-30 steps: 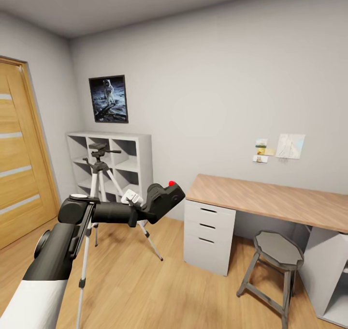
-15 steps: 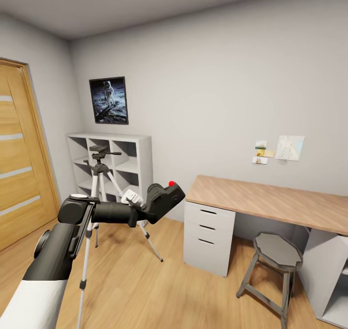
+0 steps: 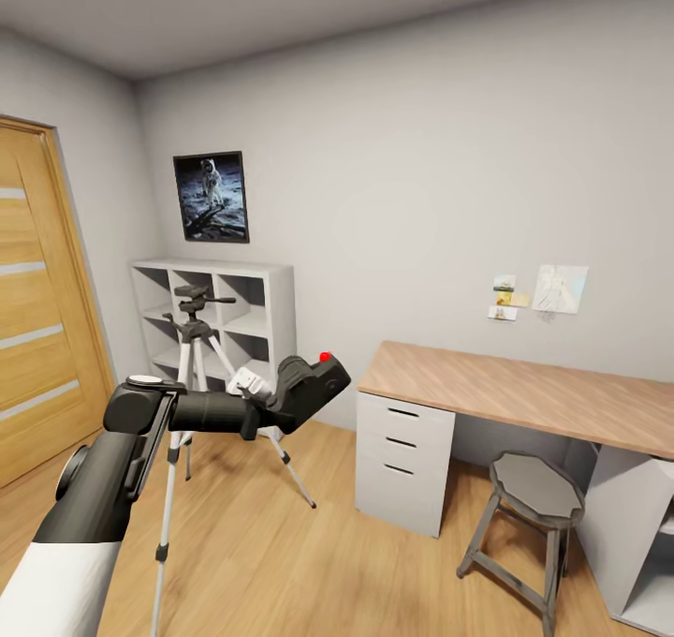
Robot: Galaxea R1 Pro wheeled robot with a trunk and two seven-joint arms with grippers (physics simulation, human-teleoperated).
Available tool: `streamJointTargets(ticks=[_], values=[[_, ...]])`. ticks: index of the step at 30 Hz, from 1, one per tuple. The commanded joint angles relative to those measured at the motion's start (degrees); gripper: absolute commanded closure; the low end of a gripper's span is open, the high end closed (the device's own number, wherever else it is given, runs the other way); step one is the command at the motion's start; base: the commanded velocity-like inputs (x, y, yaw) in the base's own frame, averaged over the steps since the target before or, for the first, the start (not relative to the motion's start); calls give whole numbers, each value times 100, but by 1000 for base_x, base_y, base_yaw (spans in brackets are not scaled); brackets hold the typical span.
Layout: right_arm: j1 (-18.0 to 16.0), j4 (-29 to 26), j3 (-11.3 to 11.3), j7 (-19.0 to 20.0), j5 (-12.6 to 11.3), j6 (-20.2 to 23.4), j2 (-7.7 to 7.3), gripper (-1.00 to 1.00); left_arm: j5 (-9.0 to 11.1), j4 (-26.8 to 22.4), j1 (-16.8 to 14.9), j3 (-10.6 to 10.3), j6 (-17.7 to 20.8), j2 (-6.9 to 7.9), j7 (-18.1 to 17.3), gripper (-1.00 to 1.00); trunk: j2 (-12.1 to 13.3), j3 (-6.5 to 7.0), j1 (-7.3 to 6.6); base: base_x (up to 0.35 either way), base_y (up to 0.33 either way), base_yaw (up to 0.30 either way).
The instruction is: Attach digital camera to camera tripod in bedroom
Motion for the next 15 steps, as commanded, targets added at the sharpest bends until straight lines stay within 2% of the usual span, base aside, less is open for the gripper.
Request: streamJointTargets(ticks=[1, 15], values=[[-5, 12, 6, 10, -59, -38, -1, -100, -61, -6, -6, -2, 53, 4, -67, 100, 34, 10, -21, 0, 0, 0], [-1, 12, -57, 19, -77, -58, -53, -100, -62, -4, -6, -2, 53, 20, -67, 100, 596, 261, -328, 0, 0, 0]])
